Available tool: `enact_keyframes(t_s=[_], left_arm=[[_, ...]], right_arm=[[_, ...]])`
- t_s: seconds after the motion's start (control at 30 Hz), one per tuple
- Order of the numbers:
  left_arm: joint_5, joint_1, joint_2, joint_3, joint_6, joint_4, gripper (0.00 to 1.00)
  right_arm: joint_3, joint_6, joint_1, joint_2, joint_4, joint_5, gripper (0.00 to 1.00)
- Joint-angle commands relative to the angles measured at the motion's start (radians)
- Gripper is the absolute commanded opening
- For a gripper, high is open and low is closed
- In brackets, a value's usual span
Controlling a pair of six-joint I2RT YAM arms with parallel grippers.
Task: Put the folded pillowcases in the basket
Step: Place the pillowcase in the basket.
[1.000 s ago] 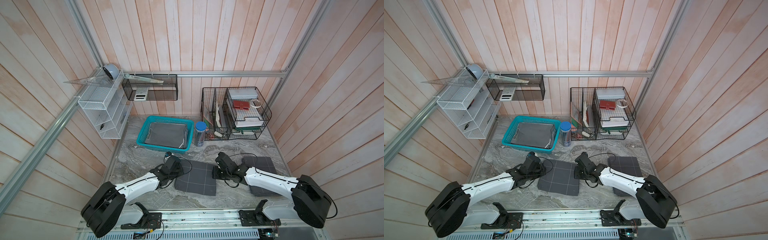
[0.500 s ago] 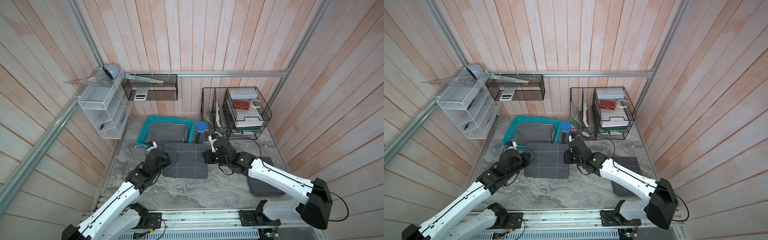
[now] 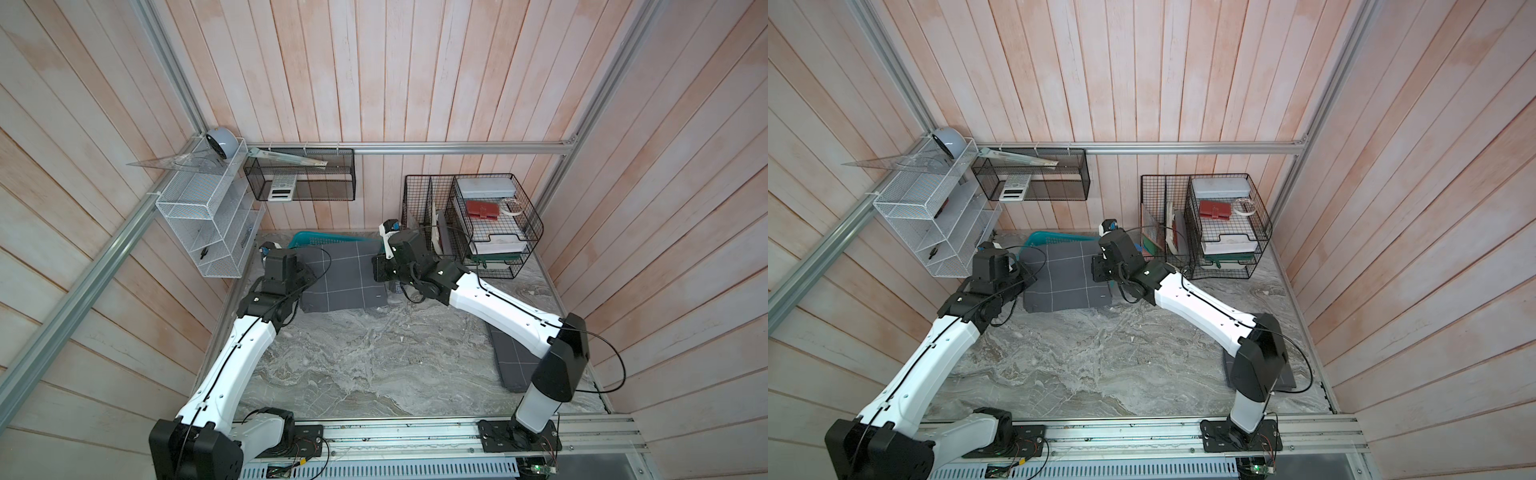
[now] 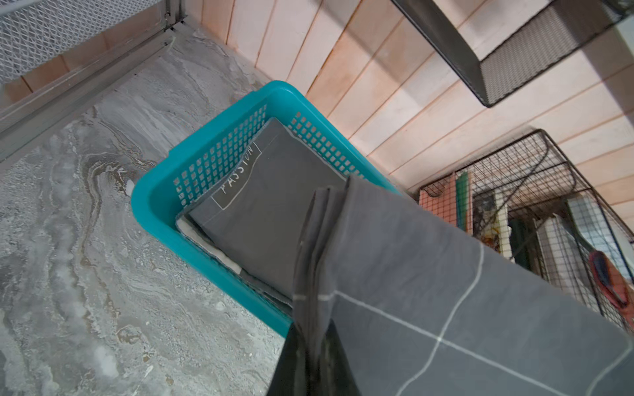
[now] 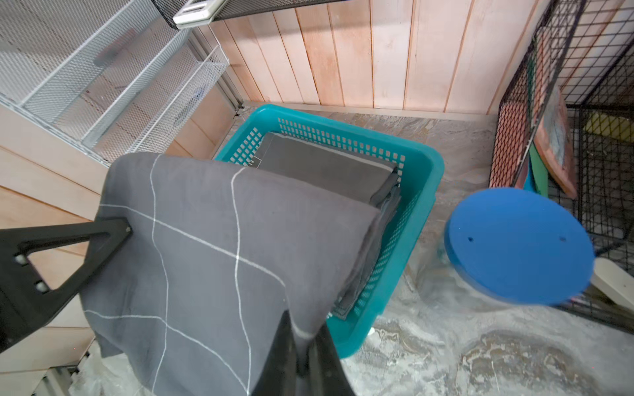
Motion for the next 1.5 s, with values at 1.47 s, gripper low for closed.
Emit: enact_keyframes(t_s=[1.47], left_arm=[[0.052, 0.168, 0.736, 0.413, 0.051, 0.153, 0.05]], right_arm=[[0.895, -0.01, -0.104, 0.828, -0.366, -0.013, 0.0]])
